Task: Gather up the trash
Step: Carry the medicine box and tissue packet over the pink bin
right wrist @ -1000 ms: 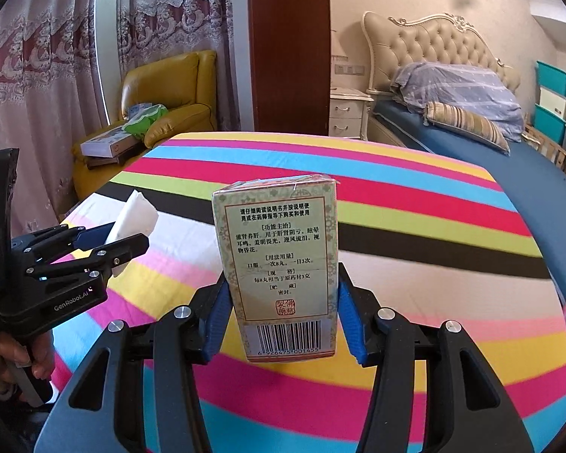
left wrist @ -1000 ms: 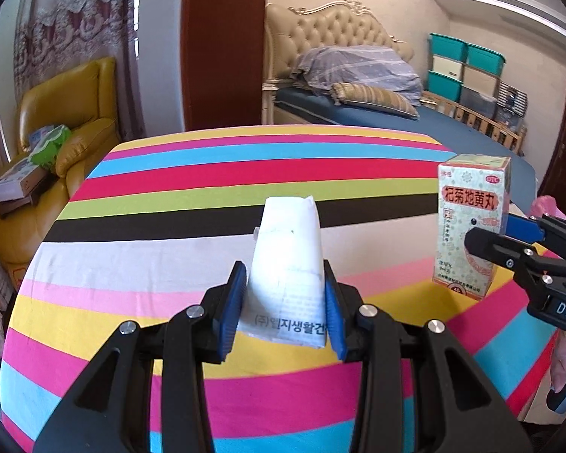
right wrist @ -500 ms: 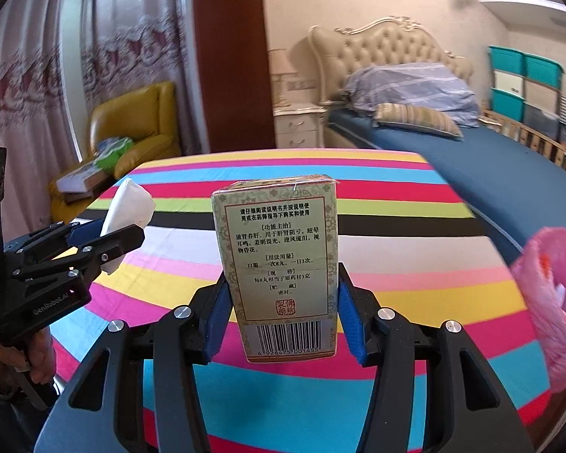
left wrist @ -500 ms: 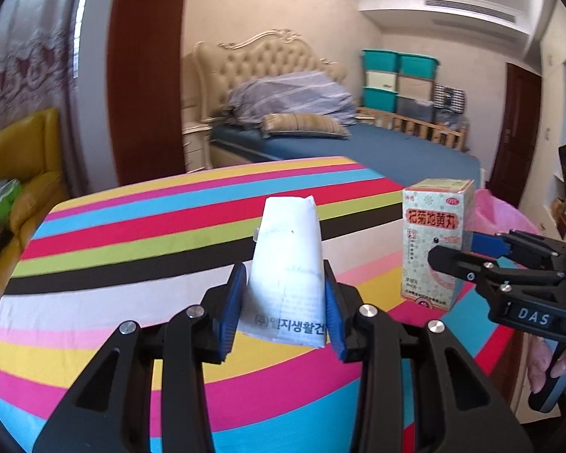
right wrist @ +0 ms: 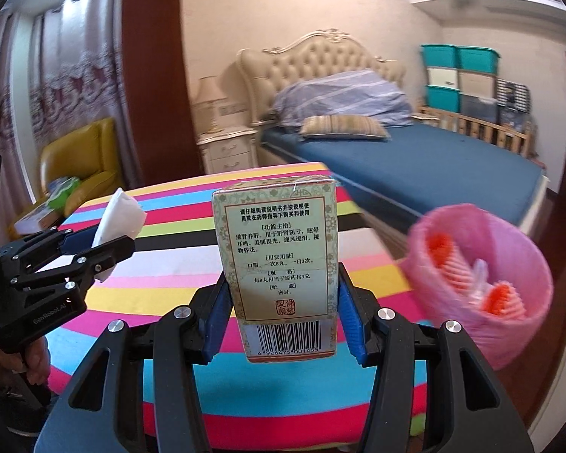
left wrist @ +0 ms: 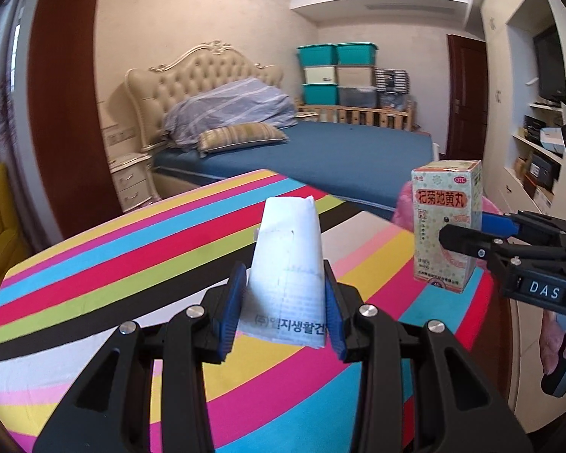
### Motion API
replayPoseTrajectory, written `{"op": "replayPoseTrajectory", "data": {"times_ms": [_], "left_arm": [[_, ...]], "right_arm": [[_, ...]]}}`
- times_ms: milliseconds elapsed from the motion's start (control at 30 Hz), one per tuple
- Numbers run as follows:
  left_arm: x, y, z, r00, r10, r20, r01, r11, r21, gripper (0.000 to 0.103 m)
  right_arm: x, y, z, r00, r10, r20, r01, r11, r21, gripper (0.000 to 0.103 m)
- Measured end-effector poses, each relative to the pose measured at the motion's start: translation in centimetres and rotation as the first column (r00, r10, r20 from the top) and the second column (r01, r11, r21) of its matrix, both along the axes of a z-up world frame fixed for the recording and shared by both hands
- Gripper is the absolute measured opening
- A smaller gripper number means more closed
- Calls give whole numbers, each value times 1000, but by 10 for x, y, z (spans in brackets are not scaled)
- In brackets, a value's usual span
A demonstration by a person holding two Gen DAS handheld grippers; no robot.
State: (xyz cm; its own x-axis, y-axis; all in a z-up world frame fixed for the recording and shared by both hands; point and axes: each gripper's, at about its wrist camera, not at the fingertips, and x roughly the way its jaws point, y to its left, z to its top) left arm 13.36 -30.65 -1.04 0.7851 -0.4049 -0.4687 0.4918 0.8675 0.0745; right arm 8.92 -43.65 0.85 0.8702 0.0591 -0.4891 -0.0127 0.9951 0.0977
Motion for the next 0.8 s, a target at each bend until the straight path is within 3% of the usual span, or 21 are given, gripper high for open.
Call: {"op": "replayPoseTrajectory", "data": {"times_ms": [333, 800], "left_arm": [[16, -79, -1, 991, -135, -8, 136, 991, 16, 38], [54, -211, 4, 948, -311, -71, 308, 950, -46, 38]], "right_arm": [[-17, -79, -4, 987, -159, 5, 159, 987, -2, 49], [-50, -187, -10, 937, -349, 23, 349, 937, 14, 49]]}}
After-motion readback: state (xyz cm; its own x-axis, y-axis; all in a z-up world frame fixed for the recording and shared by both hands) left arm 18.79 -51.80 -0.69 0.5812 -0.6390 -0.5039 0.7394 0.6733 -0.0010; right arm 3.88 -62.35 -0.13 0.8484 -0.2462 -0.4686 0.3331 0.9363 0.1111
